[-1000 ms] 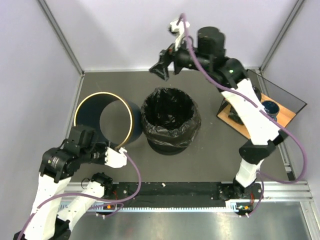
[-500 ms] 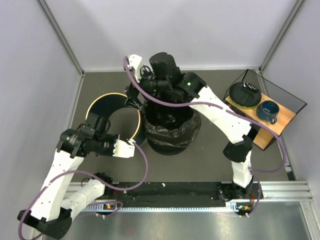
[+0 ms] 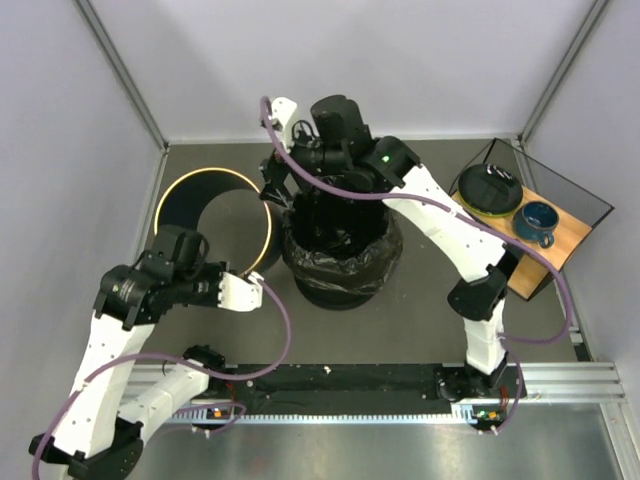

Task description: Put the trash bags into the trash bin

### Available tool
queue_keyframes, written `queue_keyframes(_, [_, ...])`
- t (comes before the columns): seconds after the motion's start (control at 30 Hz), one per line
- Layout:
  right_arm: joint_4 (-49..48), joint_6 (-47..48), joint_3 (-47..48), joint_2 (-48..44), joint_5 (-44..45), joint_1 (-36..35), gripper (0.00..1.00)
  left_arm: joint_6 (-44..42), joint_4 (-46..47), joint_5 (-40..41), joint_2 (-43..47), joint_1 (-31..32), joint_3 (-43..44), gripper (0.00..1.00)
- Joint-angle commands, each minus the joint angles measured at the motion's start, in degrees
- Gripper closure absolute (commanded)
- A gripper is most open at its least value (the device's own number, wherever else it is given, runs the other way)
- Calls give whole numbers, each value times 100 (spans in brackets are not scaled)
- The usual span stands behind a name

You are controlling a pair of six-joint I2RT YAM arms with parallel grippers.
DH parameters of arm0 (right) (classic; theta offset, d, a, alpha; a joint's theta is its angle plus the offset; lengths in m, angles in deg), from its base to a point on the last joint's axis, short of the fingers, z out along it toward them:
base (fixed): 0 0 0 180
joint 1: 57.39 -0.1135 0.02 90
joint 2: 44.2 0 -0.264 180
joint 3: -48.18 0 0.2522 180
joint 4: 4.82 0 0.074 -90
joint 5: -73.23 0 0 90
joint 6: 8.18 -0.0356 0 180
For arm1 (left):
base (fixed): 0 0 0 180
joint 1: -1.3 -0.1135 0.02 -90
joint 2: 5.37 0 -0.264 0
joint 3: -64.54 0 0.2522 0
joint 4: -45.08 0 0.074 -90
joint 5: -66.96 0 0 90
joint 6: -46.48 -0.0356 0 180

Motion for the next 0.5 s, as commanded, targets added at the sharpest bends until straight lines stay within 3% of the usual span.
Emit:
queue_keyframes(0.0, [-171,-231,118,-364,-285,93,7,-6,-533,262,238,-1,344,100])
queue_keyframes(0.47, [-311,330,382,558,619,-399,8,206,-533,-2,343,-1,-429,100])
